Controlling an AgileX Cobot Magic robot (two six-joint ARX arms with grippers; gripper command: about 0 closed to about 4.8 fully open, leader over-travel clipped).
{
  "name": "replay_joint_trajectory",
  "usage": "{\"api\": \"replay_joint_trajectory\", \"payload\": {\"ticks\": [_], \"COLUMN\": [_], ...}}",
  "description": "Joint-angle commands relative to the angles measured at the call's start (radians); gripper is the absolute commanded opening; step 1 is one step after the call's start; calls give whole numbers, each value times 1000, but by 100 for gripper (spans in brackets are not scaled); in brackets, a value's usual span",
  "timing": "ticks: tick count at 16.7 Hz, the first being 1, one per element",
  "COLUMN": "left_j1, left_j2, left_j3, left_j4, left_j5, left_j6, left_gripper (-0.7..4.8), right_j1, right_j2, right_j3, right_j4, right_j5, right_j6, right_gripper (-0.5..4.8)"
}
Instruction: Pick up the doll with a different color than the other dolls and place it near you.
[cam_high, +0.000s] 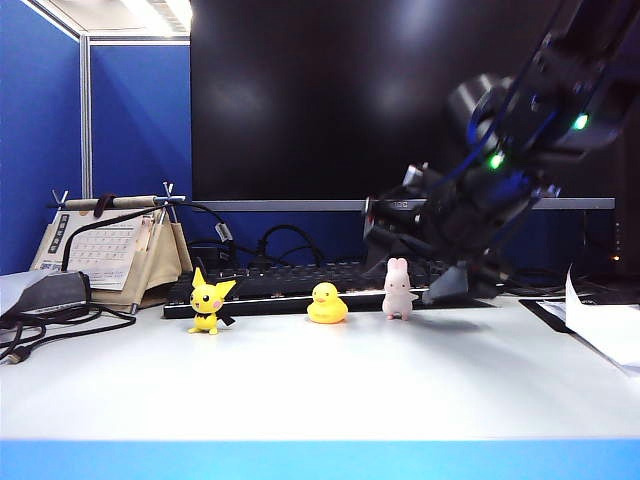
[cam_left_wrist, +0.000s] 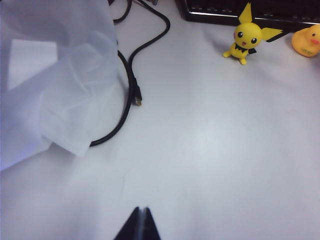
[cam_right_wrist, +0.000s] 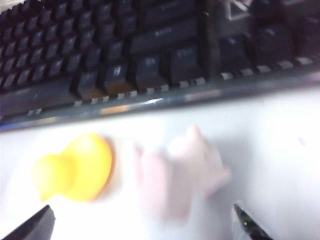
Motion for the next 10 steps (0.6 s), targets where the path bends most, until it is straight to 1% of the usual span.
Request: {"api": "replay_joint_trajectory", "payload": {"ticks": [1, 4, 6, 7, 10], "left_j1": [1, 1, 1, 1, 1], "left_j2": [2, 2, 2, 2, 2], "left_j3": [0, 0, 0, 0, 0], "left_j4": [-2, -2, -2, -2, -1], "left_j5": [-2, -2, -2, -2, -2], "left_j6": [4, 4, 4, 4, 4], "left_gripper": [-5, -5, -5, -5, -5], "right_j1": [1, 1, 1, 1, 1], "right_j2": [45, 69, 69, 69, 70], "right_j3": [4, 4, 10, 22, 68], "right_j4": [28, 48, 97, 98, 98], "right_j5": [-7, -2, -2, 0, 14], "right_j6": [5, 5, 5, 5, 0], "right_gripper": [463, 453, 402, 386, 385]}}
